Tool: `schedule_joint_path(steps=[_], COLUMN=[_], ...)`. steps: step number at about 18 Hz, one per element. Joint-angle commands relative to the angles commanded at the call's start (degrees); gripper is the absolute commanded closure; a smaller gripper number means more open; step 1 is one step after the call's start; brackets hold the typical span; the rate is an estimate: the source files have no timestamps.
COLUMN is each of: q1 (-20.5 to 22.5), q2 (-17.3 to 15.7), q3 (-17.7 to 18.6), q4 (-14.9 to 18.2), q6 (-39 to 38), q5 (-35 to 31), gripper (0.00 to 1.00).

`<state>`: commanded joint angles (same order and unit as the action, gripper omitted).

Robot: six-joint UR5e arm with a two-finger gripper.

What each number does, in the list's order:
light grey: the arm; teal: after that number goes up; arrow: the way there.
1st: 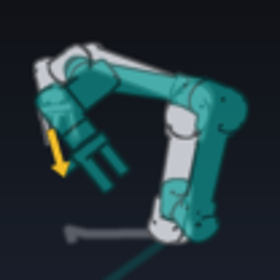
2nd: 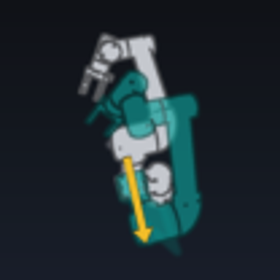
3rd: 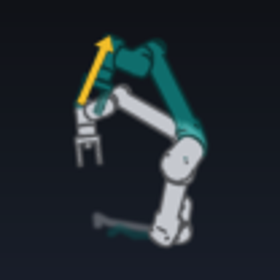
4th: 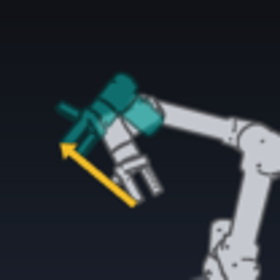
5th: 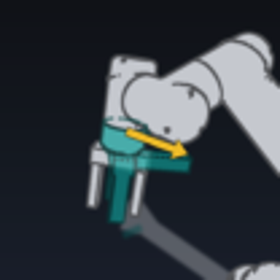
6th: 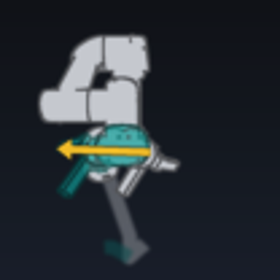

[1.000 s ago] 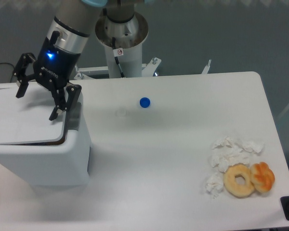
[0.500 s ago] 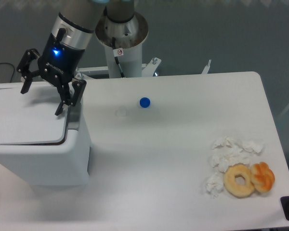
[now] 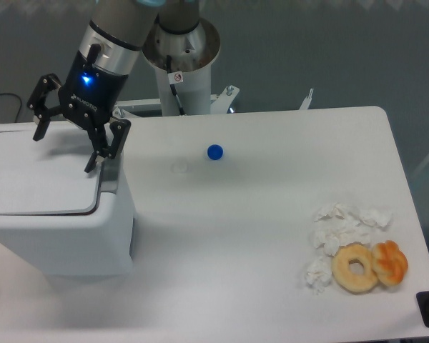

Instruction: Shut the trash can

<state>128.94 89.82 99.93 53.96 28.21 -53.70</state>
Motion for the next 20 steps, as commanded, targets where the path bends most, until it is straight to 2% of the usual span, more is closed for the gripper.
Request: schedule_joint_path(steps=[20], q1=[-0.2], q2=[0.9], q3=[0.0], q4=[0.0], q6=[0.0], q5=[0.2], gripper=[0.0])
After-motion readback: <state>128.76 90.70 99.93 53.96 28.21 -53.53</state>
